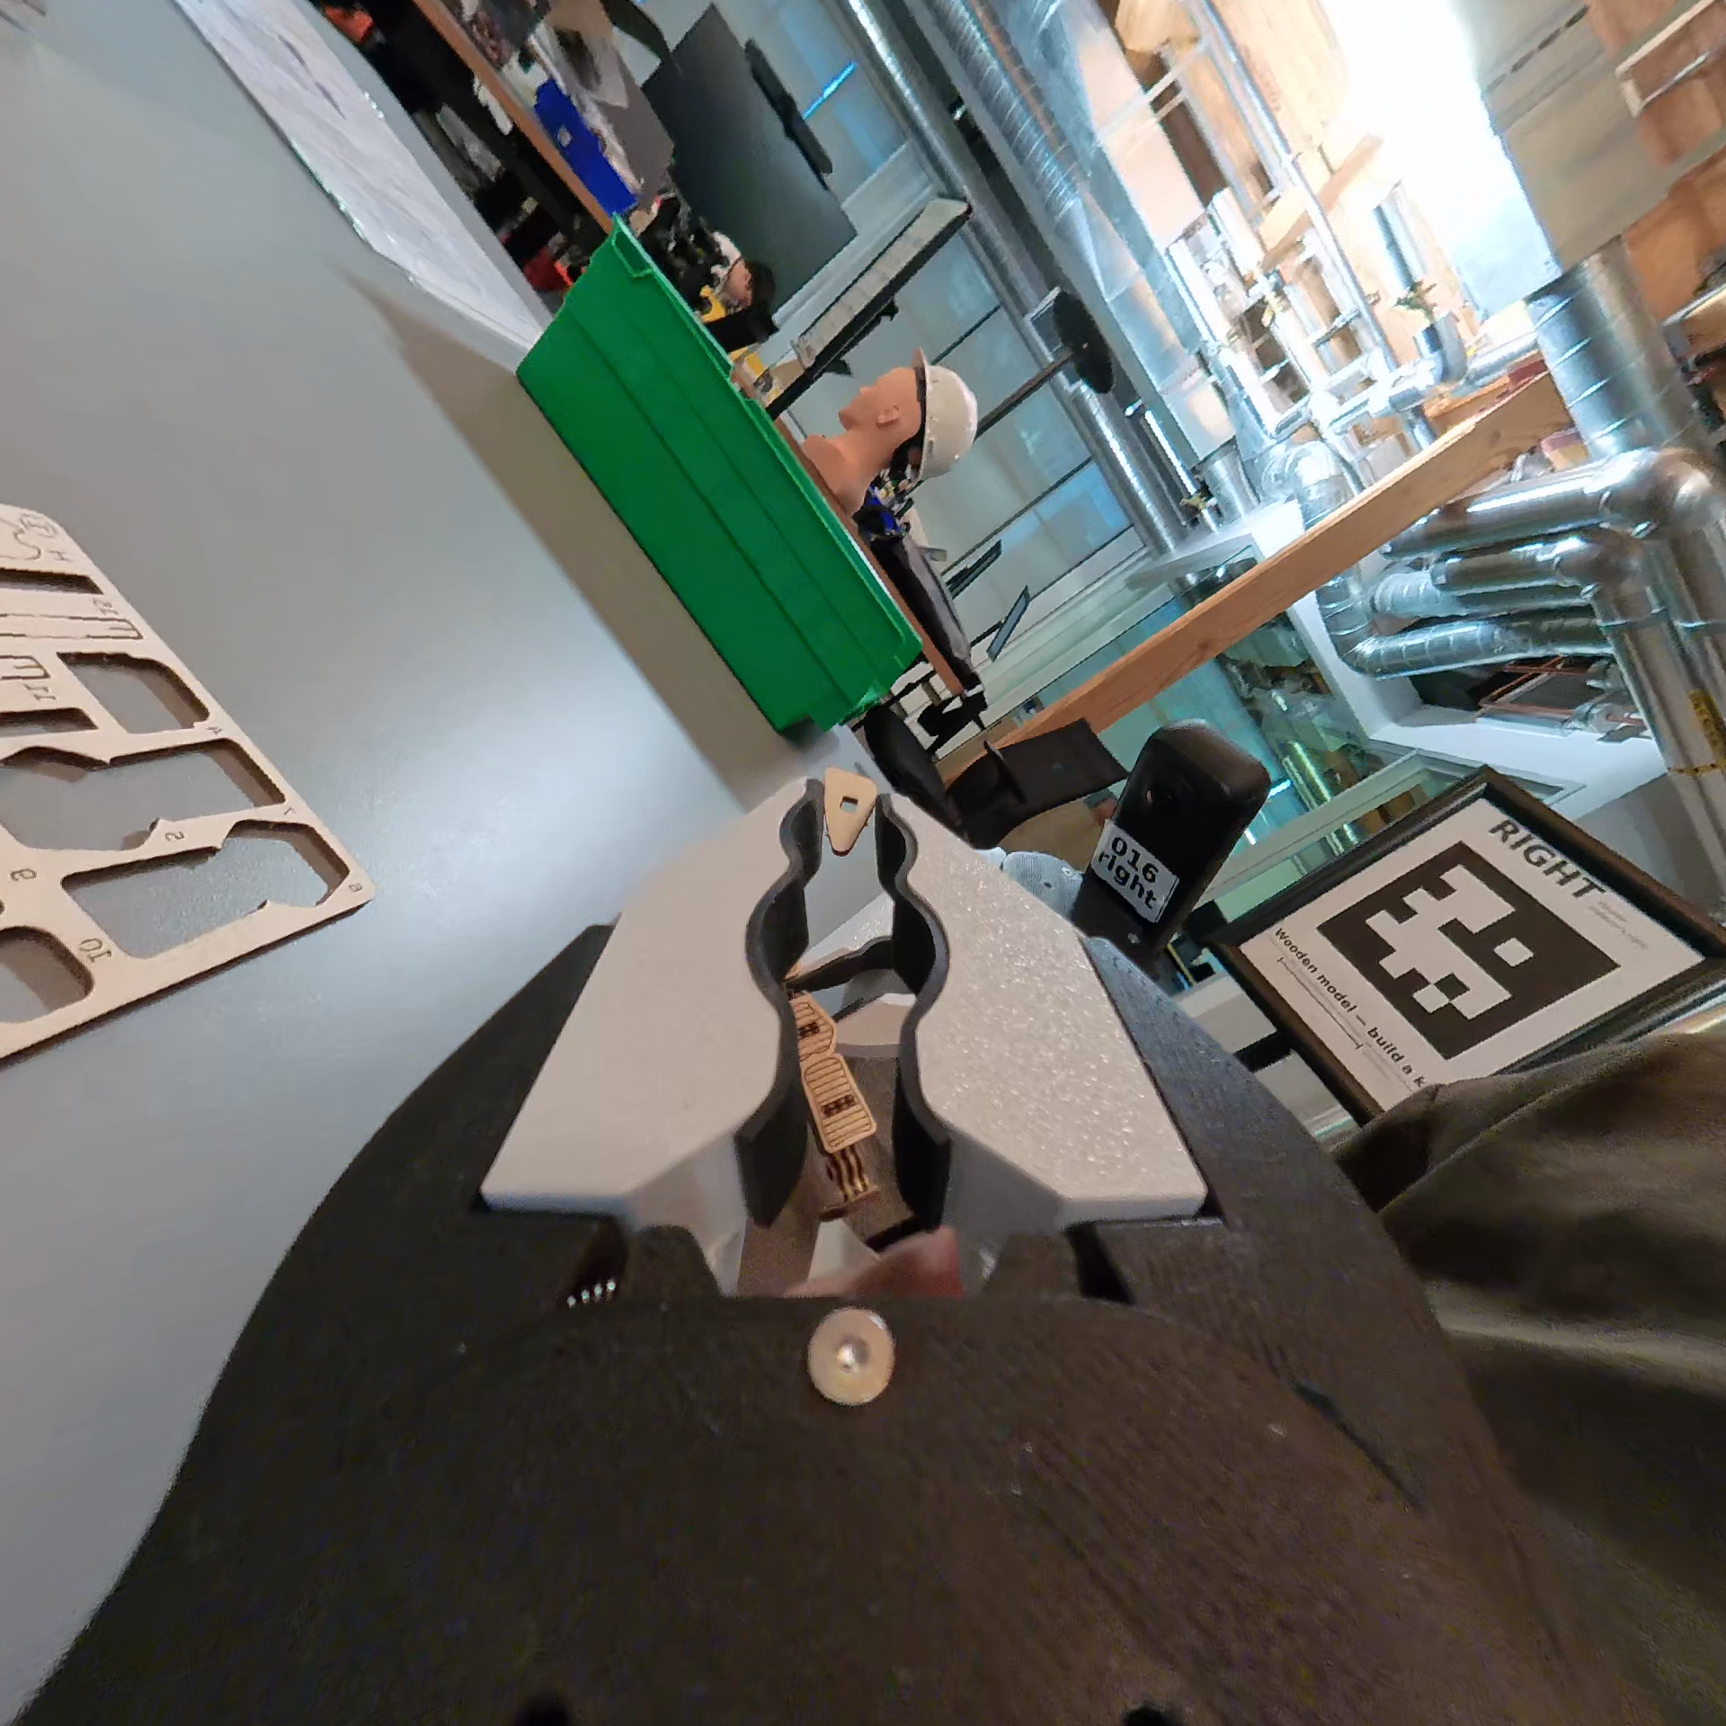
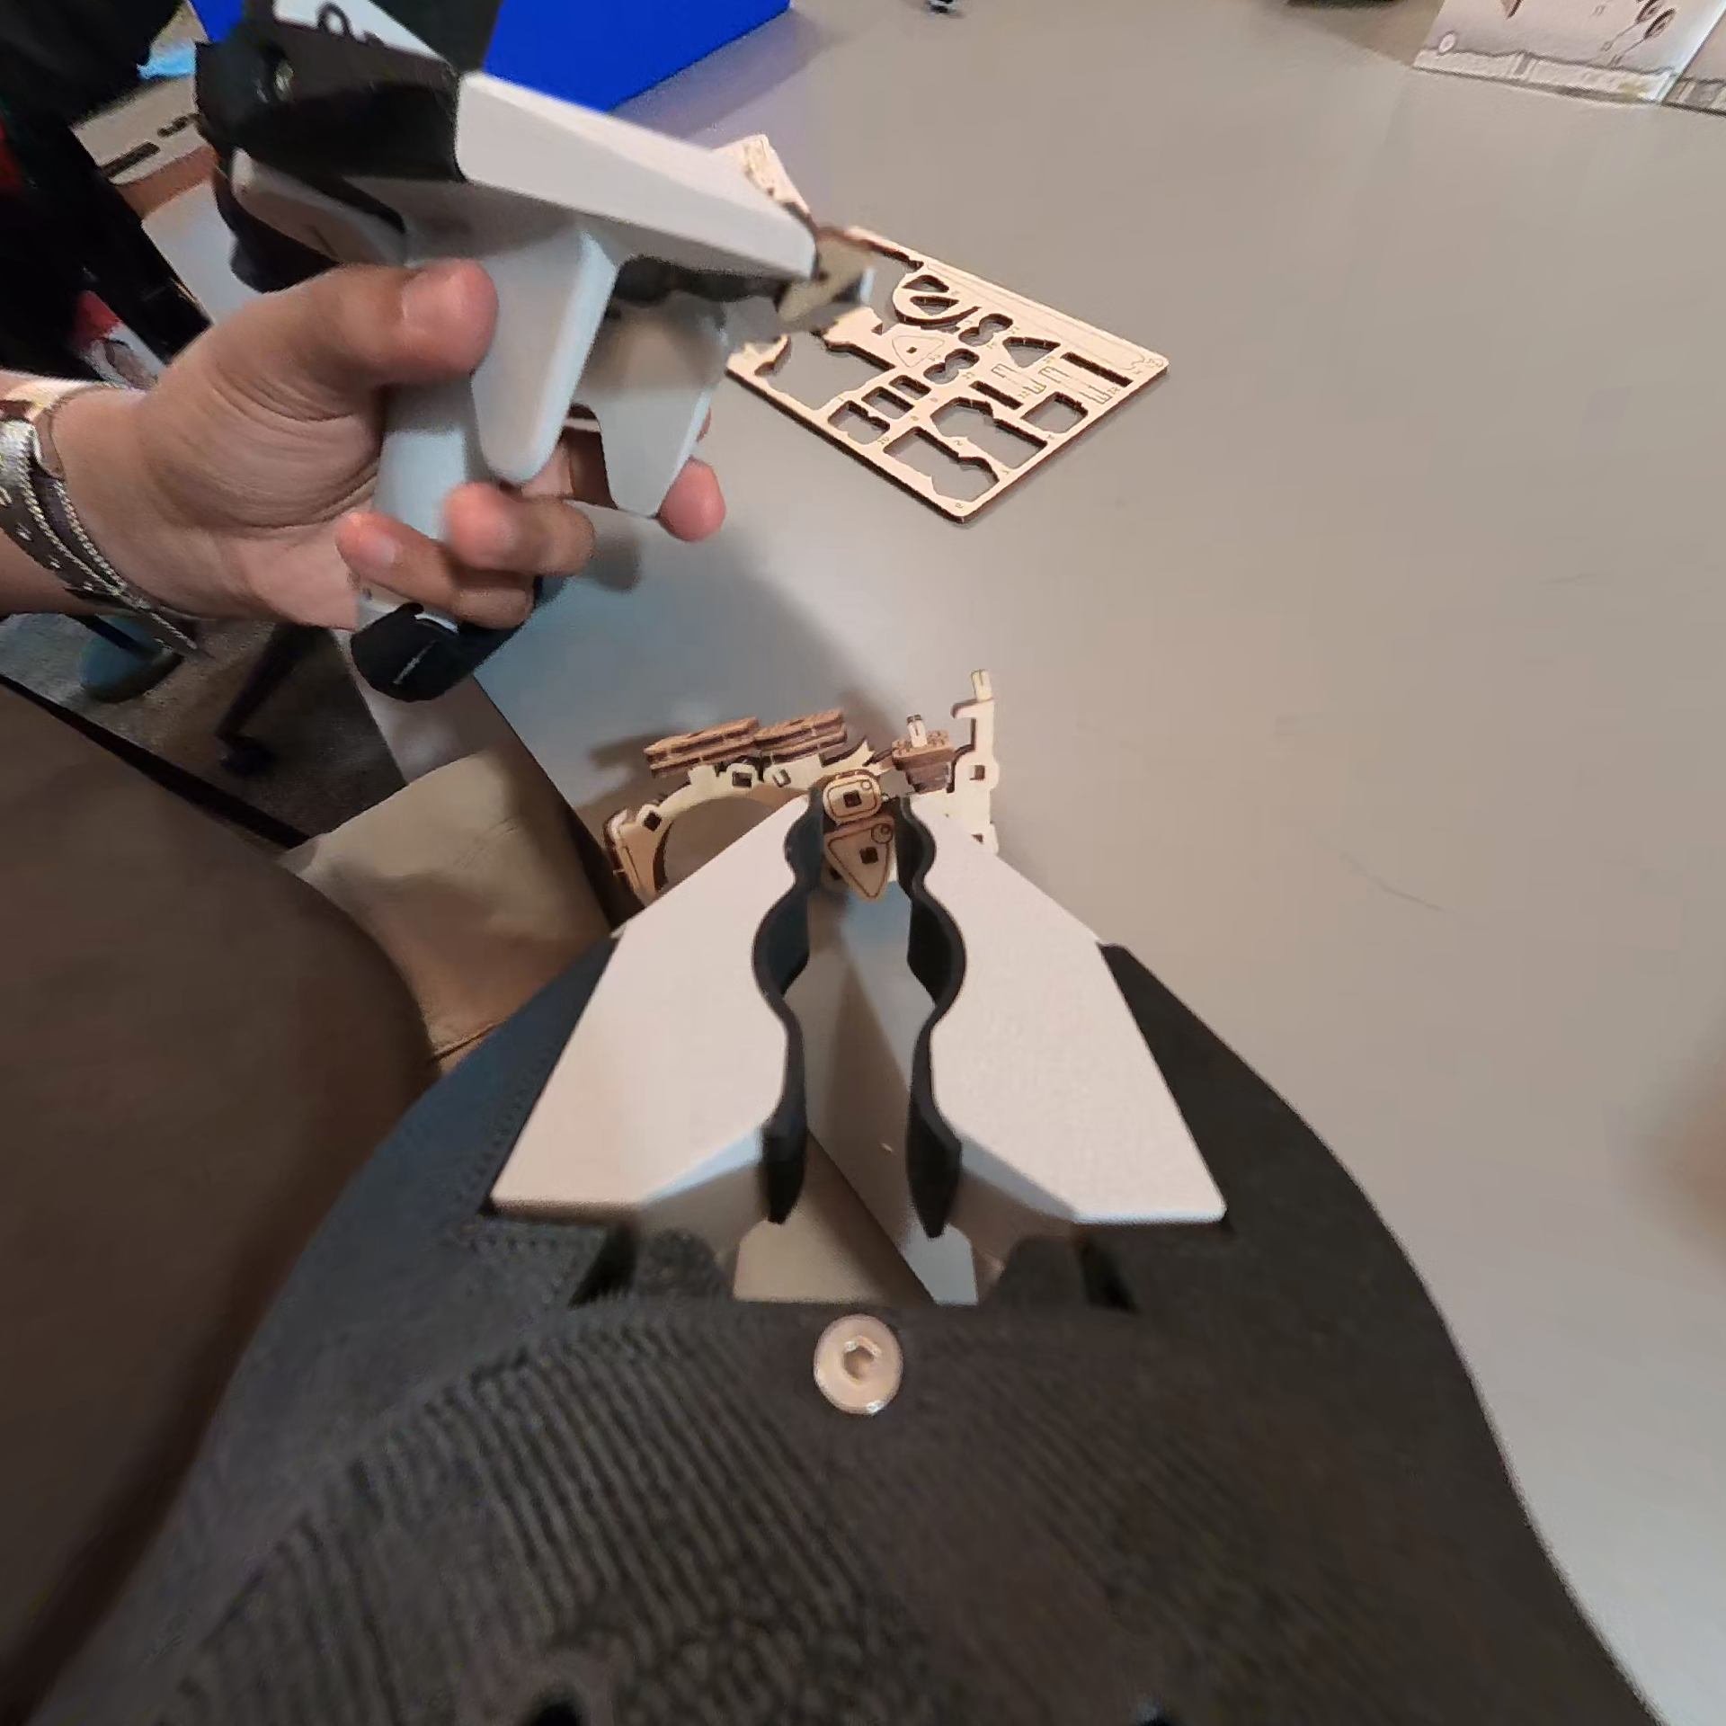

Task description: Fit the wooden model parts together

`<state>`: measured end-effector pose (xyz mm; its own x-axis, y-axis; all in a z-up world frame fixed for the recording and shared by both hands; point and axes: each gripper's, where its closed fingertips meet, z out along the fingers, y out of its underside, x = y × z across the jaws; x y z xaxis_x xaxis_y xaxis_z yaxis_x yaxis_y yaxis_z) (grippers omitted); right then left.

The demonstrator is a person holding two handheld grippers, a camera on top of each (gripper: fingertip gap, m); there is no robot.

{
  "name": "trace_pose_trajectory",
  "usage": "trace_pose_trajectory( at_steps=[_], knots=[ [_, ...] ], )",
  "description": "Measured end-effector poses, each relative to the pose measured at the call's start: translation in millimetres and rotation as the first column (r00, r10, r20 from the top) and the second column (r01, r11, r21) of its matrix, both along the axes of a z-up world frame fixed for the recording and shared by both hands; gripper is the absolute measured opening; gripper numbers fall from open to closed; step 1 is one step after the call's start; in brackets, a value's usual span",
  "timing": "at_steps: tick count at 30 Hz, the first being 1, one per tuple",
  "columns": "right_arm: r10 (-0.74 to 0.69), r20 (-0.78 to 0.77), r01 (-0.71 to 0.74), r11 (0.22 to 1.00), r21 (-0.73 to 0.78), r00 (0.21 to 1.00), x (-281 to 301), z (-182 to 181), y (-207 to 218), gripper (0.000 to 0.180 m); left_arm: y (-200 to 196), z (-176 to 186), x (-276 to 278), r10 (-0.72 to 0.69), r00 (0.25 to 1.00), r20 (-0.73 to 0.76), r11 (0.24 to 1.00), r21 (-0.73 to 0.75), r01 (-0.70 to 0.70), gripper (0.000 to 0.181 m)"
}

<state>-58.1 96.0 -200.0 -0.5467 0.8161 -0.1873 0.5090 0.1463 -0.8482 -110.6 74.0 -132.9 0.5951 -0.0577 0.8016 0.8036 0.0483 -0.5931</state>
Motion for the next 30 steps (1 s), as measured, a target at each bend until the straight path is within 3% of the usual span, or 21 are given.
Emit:
trace_pose_trajectory(
  at_steps=[8, 14, 16, 18, 20, 23, 30],
  knots=[
    [0.005, -0.016, -0.005, 1.000, -0.020, 1.000, -0.5, 3.4, -1.8, 0.022, 7.9, -22.5, 13.1, -0.059, 0.998, -0.018, 0.984, -0.167, 0.056, 0.008],
    [0.053, -0.220, -0.057, 0.998, -0.015, 0.974, 2.5, 38.1, -3.7, 0.042, 3.7, -29.6, 11.4, -0.053, 0.999, 0.001, 0.969, -0.240, 0.052, 0.008],
    [0.096, -0.274, -0.086, 0.995, 0.048, 0.957, 5.5, 44.1, -6.5, 0.047, 1.9, -32.5, 13.7, -0.069, 0.998, 0.013, 0.962, -0.265, 0.070, 0.008],
    [0.155, -0.310, -0.087, 0.971, 0.221, 0.938, 6.1, 41.6, -3.8, 0.050, -1.2, -39.7, 16.2, -0.079, 0.997, 0.012, 0.950, -0.302, 0.079, 0.008],
    [0.263, -0.329, -0.079, 0.874, 0.479, 0.907, 4.2, 33.8, 4.8, 0.049, -4.9, -47.5, 19.2, -0.088, 0.996, 0.018, 0.940, -0.329, 0.089, 0.008],
    [0.467, -0.314, -0.073, 0.641, 0.764, 0.827, 0.2, 20.2, 14.0, 0.039, -8.2, -56.4, 23.9, -0.105, 0.994, 0.035, 0.927, -0.357, 0.111, 0.008],
    [0.720, -0.182, -0.181, 0.396, 0.900, 0.670, -7.6, 1.1, 6.5, 0.044, -7.5, -65.5, 28.2, -0.134, 0.990, -0.048, 0.893, -0.438, 0.099, 0.008]
  ],
)
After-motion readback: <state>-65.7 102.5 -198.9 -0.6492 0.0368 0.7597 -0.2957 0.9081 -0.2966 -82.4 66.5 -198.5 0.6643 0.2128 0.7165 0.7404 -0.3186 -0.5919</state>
